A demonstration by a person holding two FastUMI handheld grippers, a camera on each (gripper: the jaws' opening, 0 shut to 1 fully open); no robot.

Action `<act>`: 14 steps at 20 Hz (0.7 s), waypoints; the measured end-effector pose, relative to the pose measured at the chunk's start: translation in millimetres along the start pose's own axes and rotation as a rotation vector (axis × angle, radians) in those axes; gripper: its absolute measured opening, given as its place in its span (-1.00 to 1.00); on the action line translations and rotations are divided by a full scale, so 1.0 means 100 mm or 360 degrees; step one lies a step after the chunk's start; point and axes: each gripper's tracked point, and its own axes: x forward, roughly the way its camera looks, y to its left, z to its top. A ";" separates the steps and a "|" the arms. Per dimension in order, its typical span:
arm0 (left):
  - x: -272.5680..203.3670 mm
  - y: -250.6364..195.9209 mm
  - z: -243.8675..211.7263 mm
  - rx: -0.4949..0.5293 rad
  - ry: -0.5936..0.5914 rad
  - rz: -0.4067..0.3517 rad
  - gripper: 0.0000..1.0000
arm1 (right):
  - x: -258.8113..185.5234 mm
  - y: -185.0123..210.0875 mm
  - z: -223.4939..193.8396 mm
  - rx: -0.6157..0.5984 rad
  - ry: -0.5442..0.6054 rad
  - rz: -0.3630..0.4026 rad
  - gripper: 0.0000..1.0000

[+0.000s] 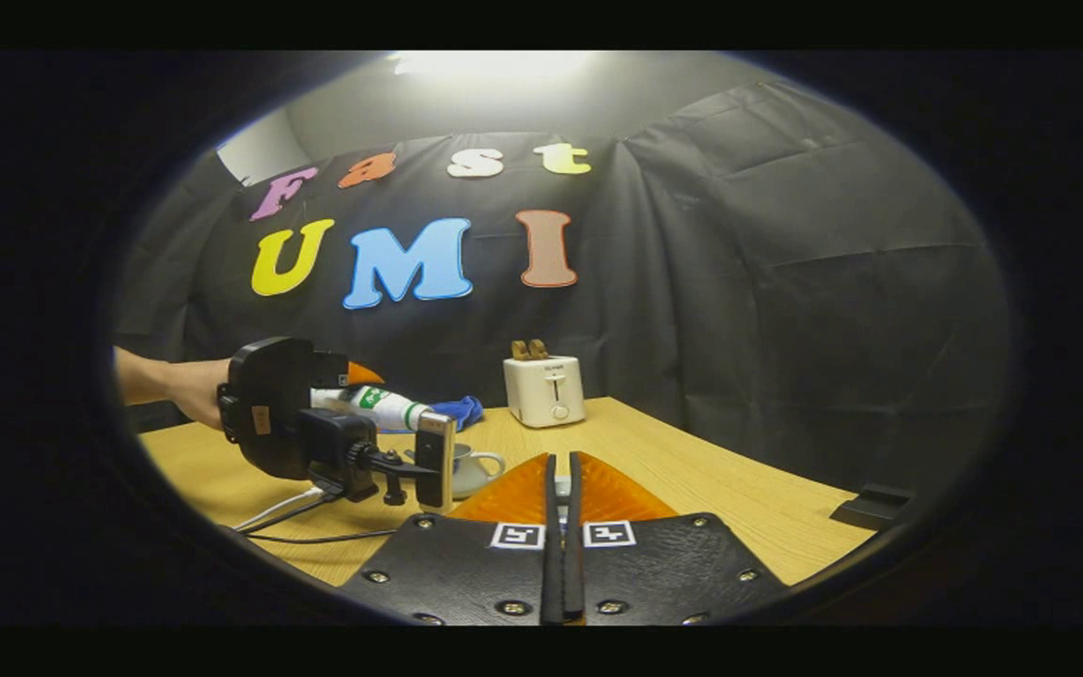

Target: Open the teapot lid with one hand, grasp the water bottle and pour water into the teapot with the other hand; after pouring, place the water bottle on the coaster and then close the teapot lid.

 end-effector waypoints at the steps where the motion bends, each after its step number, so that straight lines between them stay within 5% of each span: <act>1: 0.01 0.01 0.00 0.0012 0.0000 0.0009 0.58 | 0.01 0.00 -0.02 -0.0001 0.0010 -0.0002 -0.99; 6: 0.01 0.07 -0.03 0.0067 0.0017 0.0031 0.63 | -0.01 0.00 0.02 0.0001 0.0000 -0.0002 -0.99; 12: 0.01 0.12 -0.02 0.0104 0.0021 0.0051 0.43 | -0.01 -0.01 0.02 0.0009 0.0001 -0.0003 -0.99; 14: 0.01 0.14 -0.02 0.0124 0.0022 0.0060 0.53 | -0.02 0.00 0.03 0.0005 -0.0002 -0.0003 -0.99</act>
